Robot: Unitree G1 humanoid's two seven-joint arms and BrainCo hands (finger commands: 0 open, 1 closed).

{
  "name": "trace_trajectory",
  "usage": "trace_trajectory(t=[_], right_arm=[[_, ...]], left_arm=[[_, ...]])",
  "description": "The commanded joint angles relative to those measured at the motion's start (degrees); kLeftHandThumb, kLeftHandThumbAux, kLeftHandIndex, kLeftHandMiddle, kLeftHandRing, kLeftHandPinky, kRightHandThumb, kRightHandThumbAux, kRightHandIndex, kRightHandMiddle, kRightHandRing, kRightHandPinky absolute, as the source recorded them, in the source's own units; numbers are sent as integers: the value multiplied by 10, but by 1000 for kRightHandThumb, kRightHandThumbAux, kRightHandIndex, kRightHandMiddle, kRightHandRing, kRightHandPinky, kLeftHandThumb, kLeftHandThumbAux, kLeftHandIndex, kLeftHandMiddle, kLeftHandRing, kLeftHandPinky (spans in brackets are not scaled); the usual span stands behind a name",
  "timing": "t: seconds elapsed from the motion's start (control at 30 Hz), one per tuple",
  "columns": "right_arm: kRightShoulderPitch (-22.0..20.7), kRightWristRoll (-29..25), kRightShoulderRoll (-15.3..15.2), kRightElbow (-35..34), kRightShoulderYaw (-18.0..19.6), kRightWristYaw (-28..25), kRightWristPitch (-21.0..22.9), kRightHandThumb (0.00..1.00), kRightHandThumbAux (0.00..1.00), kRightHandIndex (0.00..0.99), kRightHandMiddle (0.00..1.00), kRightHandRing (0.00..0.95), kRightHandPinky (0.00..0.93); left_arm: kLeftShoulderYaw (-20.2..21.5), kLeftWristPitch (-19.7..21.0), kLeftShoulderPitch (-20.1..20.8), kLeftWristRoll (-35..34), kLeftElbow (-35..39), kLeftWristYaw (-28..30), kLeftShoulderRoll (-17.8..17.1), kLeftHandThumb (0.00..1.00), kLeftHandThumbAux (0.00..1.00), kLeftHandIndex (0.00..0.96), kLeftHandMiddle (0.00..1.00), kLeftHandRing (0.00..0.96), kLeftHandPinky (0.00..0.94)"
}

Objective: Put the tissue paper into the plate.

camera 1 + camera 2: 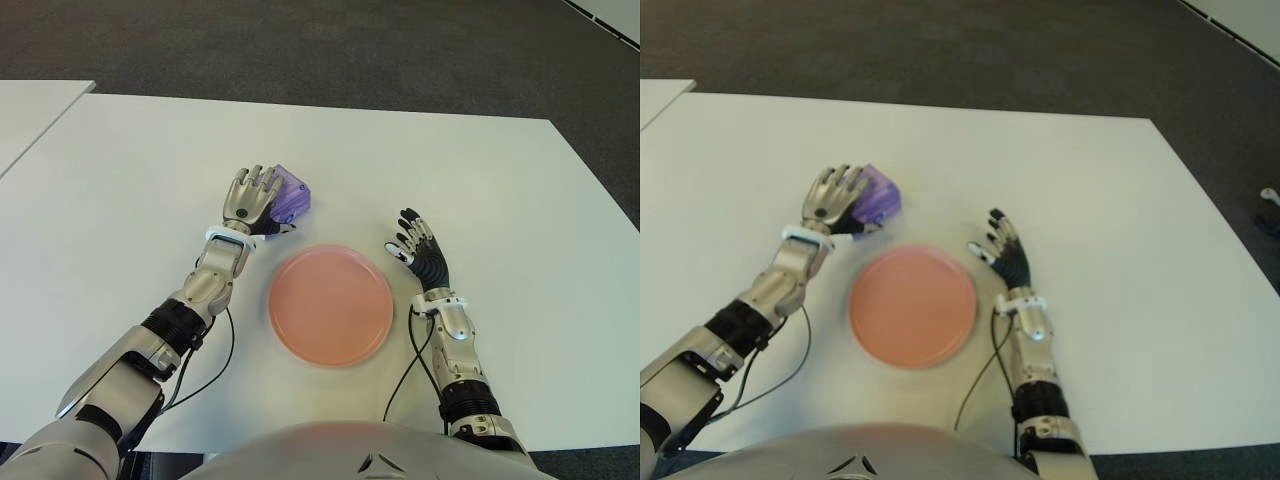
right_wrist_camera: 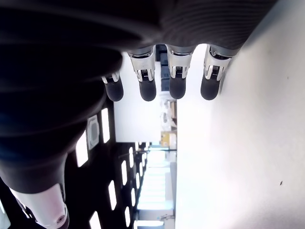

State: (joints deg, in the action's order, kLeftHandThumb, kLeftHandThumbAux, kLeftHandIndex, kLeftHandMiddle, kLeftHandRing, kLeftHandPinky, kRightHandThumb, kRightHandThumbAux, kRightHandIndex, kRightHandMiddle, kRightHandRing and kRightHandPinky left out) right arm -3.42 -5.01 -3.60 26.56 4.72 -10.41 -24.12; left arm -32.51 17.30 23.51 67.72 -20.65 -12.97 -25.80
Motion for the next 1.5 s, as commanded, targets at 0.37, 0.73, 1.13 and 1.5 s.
trace_trajectory(t=[0.37, 0.73, 1.13, 1.5], right_arm=[[38, -6, 6, 48, 4, -9, 40, 0, 689, 0, 0, 0, 0], [36, -7, 5, 54, 7, -17, 38, 0, 688, 0, 0, 0, 0], [39, -7, 1, 51, 7, -25, 39, 0, 683, 0, 0, 0, 0], [41, -11, -2, 47, 11, -33, 42, 0, 689, 0, 0, 0, 0]], left_arm=[[16, 20, -1, 23, -4, -102, -18, 4, 353, 0, 0, 0, 0], [21, 0, 17, 16, -55, -171, -19, 0, 365, 0, 0, 0, 0], [5, -5, 29, 3, -143, -173, 5, 3, 372, 0, 0, 0, 0], [-1, -9, 21, -22, -127, -111, 4, 18, 370, 0, 0, 0, 0]])
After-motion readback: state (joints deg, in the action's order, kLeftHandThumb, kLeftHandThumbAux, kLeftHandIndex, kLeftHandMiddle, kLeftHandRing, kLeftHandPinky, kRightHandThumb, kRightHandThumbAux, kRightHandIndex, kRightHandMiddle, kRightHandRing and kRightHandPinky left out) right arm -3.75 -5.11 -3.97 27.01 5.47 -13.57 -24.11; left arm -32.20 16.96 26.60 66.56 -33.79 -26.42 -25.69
